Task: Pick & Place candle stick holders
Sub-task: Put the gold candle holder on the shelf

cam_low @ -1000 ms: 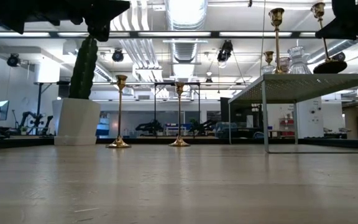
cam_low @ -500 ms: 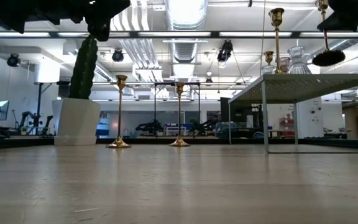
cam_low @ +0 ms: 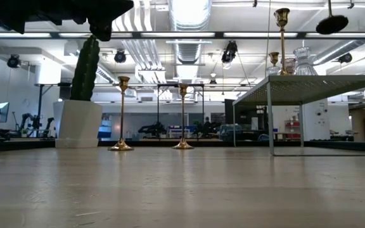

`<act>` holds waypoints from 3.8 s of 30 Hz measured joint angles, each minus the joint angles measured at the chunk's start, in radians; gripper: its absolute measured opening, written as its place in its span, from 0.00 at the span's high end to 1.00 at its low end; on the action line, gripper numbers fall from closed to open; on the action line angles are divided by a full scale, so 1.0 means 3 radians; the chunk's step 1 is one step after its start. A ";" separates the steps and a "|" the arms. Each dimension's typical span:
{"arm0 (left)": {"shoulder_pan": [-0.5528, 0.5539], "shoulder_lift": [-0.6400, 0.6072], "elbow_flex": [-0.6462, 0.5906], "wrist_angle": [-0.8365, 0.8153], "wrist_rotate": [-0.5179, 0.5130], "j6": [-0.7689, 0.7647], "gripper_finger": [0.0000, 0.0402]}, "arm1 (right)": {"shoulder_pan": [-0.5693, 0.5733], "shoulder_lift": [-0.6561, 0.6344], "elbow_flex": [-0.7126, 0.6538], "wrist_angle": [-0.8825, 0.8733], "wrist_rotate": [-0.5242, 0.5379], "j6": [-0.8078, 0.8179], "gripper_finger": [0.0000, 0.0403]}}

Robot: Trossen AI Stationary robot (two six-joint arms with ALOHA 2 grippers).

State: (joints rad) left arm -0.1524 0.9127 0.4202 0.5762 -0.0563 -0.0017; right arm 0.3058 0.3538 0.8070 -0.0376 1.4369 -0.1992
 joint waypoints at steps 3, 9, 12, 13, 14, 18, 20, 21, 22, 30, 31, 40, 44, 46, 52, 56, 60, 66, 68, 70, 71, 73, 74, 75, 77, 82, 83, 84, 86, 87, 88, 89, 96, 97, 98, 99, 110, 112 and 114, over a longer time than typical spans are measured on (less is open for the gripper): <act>0.0000 0.0000 0.0000 0.0000 -0.0010 0.0028 0.59 | 0.0000 0.0166 0.0143 -0.0035 0.0034 -0.0135 0.97; 0.0000 0.0000 0.0000 -0.0026 -0.0009 0.0010 0.59 | -0.0006 0.0347 0.0362 -0.0027 0.0063 -0.0265 0.97; 0.0000 0.0000 0.0000 -0.0033 -0.0009 0.0009 0.59 | -0.0006 0.0420 0.0462 -0.0030 -0.0087 -0.0379 0.97; 0.0000 0.0000 0.0000 -0.0032 -0.0008 0.0009 0.59 | -0.0006 0.0438 0.0490 -0.0036 -0.0117 -0.0394 0.97; 0.0000 0.0000 0.0000 -0.0032 -0.0008 0.0009 0.59 | -0.0005 0.0449 0.0510 -0.0045 -0.0139 -0.0411 0.97; 0.0000 0.0000 0.0000 -0.0032 -0.0008 0.0006 0.59 | -0.0005 0.0391 0.0508 -0.0199 -0.0526 -0.0233 0.97; 0.0000 0.0000 0.0000 -0.0033 -0.0008 0.0006 0.59 | -0.0011 0.0349 0.0452 -0.0425 -0.0504 -0.0059 0.97; 0.0000 0.0000 0.0000 -0.0033 -0.0008 0.0006 0.59 | -0.0027 0.0322 0.0422 -0.0593 -0.0500 0.0084 0.97; 0.0000 0.0000 0.0000 -0.0033 -0.0008 0.0005 0.59 | -0.0044 0.0290 0.0393 -0.0791 -0.0500 0.0281 0.97; 0.0000 0.0000 0.0000 -0.0034 -0.0006 0.0004 0.59 | -0.0268 0.0064 -0.0062 -0.1442 -0.0500 0.1241 0.97; 0.0000 0.0000 0.0000 -0.0034 -0.0006 0.0004 0.59 | -0.0301 0.0041 -0.0139 -0.1405 -0.0523 0.1259 0.97; 0.0000 0.0000 0.0000 -0.0036 -0.0005 0.0004 0.59 | -0.0367 -0.0059 -0.0670 -0.1412 -0.0525 0.1792 0.97; 0.0000 0.0000 0.0000 -0.0037 -0.0005 0.0004 0.59 | -0.0369 -0.0067 -0.0833 -0.1323 -0.0403 0.1798 0.97; 0.0000 0.0000 0.0000 -0.0038 -0.0005 0.0004 0.59 | -0.0369 -0.0067 -0.0926 -0.1297 -0.0369 0.1818 0.97; 0.0000 0.0000 0.0000 -0.0038 -0.0005 0.0004 0.59 | -0.0368 -0.0064 -0.1179 -0.1302 -0.0174 0.2046 0.97; 0.0000 0.0000 0.0000 -0.0038 -0.0004 0.0004 0.59 | -0.0368 -0.0063 -0.1256 -0.1309 -0.0057 0.2143 0.97; 0.0000 0.0000 0.0000 -0.0038 -0.0005 0.0005 0.59 | -0.0367 -0.0067 -0.1294 -0.1304 0.0013 0.2191 0.97; 0.0000 0.0000 0.0000 -0.0039 -0.0005 0.0004 0.59 | -0.0366 -0.0067 -0.1327 -0.1300 0.0071 0.2213 0.97; 0.0000 0.0000 0.0000 -0.0039 -0.0004 0.0004 0.59 | -0.0365 -0.0066 -0.1329 -0.1301 0.0082 0.2234 0.97; -0.0001 0.0000 0.0000 -0.0039 -0.0004 0.0004 0.59 | -0.0366 -0.0067 -0.1329 -0.1302 0.0088 0.2268 0.97; 0.0000 0.0000 0.0000 -0.0039 -0.0004 0.0004 0.59 | -0.0366 -0.0067 -0.1329 -0.1303 0.0089 0.2273 0.97; 0.0000 0.0000 0.0000 -0.0039 -0.0004 0.0004 0.59 | -0.0366 -0.0066 -0.1330 -0.1308 0.0087 0.2274 0.96; 0.0000 0.0000 0.0000 -0.0039 -0.0004 0.0004 0.59 | -0.0366 -0.0066 -0.1330 -0.1308 0.0087 0.2283 0.96; 0.0000 0.0000 0.0000 -0.0039 -0.0004 0.0004 0.59 | -0.0366 -0.0066 -0.1330 -0.1307 0.0086 0.2302 0.95; 0.0000 0.0000 0.0000 -0.0040 -0.0004 0.0004 0.59 | -0.0367 -0.0066 -0.1330 -0.1307 0.0085 0.2344 0.93; 0.0000 0.0000 0.0000 -0.0039 -0.0004 0.0004 0.59 | -0.0367 -0.0066 -0.1321 -0.1313 -0.0029 0.2348 0.88; 0.0000 0.0000 0.0000 -0.0040 -0.0004 0.0004 0.59 | -0.0367 -0.0066 -0.1318 -0.1312 -0.0034 0.2346 0.86; -0.0001 0.0000 0.0000 -0.0039 -0.0004 0.0004 0.59 | -0.0367 -0.0066 -0.1315 -0.1312 -0.0051 0.2344 0.85; 0.0000 0.0000 0.0000 -0.0041 -0.0004 0.0004 0.59 | -0.0368 -0.0066 -0.1307 -0.1312 -0.0066 0.2322 0.82; 0.0000 0.0000 0.0000 -0.0040 -0.0004 0.0004 0.59 | -0.0367 -0.0066 -0.1304 -0.1313 -0.0067 0.2306 0.79; 0.0000 0.0000 0.0000 -0.0040 -0.0004 0.0004 0.59 | -0.0367 -0.0066 -0.1299 -0.1311 -0.0068 0.2276 0.77; 0.0000 0.0000 0.0000 -0.0040 -0.0004 0.0004 0.59 | -0.0367 -0.0066 -0.1292 -0.1312 -0.0069 0.2233 0.75; -0.0001 0.0000 0.0000 -0.0039 -0.0004 0.0004 0.59 | -0.0366 -0.0066 -0.1180 -0.1322 -0.0092 0.2099 0.58; 0.0000 0.0000 0.0000 -0.0041 -0.0004 0.0004 0.59 | -0.0366 -0.0066 -0.1156 -0.1325 -0.0092 0.2060 0.55; -0.0001 0.0000 0.0000 -0.0041 -0.0004 0.0004 0.59 | -0.0366 -0.0066 -0.1131 -0.1328 -0.0092 0.2018 0.52; 0.0000 0.0000 0.0000 -0.0041 -0.0004 0.0004 0.59 | -0.0366 -0.0065 -0.1101 -0.1330 -0.0092 0.1975 0.50; -0.0001 0.0000 0.0000 -0.0041 -0.0004 0.0004 0.59 | -0.0366 -0.0065 -0.0656 -0.1655 -0.0181 0.1934 0.38; 0.0000 -0.0001 0.0000 -0.0040 -0.0004 0.0004 0.59 | -0.0367 -0.0065 -0.0542 -0.1986 -0.0420 0.2219 0.40; 0.0000 0.0000 0.0000 -0.0040 -0.0004 0.0004 0.59 | -0.0367 -0.0062 -0.0397 -0.2468 -0.0748 0.2610 0.42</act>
State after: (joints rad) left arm -0.1525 0.9126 0.4202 0.5641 -0.0574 -0.0005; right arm 0.1955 0.3352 0.6878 -0.7781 1.2124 0.5838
